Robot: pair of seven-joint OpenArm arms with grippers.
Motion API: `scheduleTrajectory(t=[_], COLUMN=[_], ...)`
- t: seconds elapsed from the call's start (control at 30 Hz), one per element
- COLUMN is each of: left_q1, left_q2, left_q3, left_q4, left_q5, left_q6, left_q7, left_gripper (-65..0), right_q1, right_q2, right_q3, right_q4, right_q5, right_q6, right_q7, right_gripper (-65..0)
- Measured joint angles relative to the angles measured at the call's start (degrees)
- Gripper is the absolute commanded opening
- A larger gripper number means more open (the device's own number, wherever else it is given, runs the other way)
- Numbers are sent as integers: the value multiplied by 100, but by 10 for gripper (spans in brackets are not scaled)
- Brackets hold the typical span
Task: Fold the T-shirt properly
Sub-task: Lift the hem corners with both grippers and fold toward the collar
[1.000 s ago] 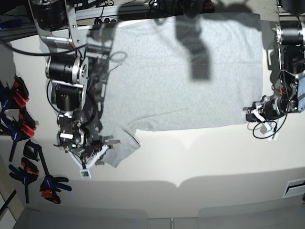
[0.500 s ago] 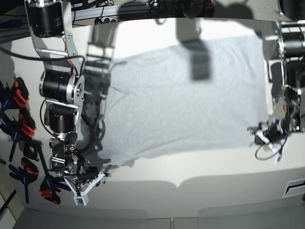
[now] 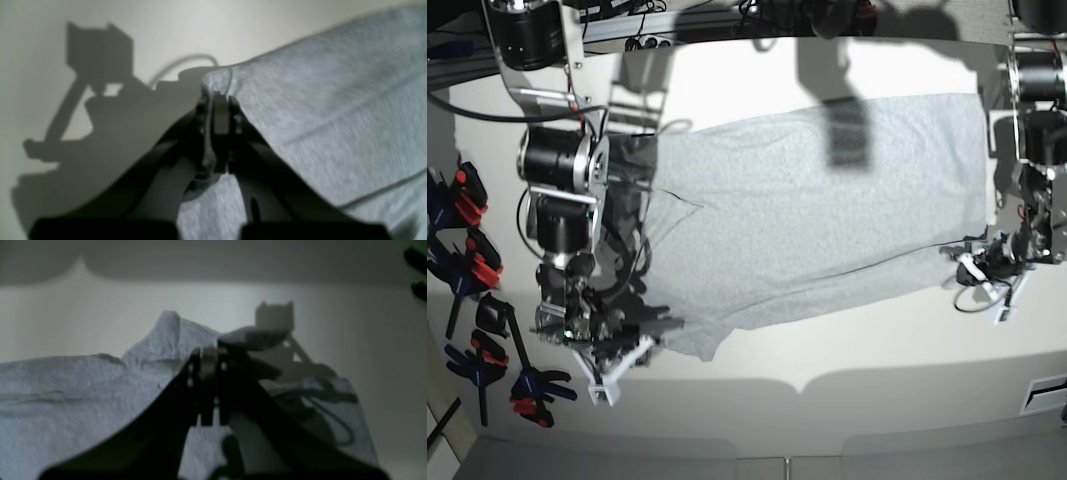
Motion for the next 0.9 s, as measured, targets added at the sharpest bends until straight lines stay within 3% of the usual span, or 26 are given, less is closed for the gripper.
scheduleTrajectory(t=[0.1, 0.23, 0.47, 0.57, 0.9], left_q1=[479, 1069, 1493, 1762, 2741], left_q2=[4, -4, -286, -315, -313], left_q3=[0, 7, 9, 7, 13], left_q4=[914, 1869, 2999, 3447, 4588], left_q5=[-33, -24, 769, 848, 1294], left_q6=[15, 743, 1622, 1624, 1606], left_q7=[133, 164, 157, 546, 863], left_gripper=[-650, -650, -650, -650, -650], right_q1=[-452, -1134, -1915, -2234, -3171], right_q2=[2, 15, -15, -13, -13], right_q3=[-2, -2, 107, 280, 599], right_q4=[568, 1449, 3449, 4057, 5307], right_q5=[109, 293, 588, 581, 870], right_q6=[20, 22, 37, 37, 39], right_q7=[-280, -514, -1259, -1523, -1891], right_gripper=[-650, -650, -650, -650, -650])
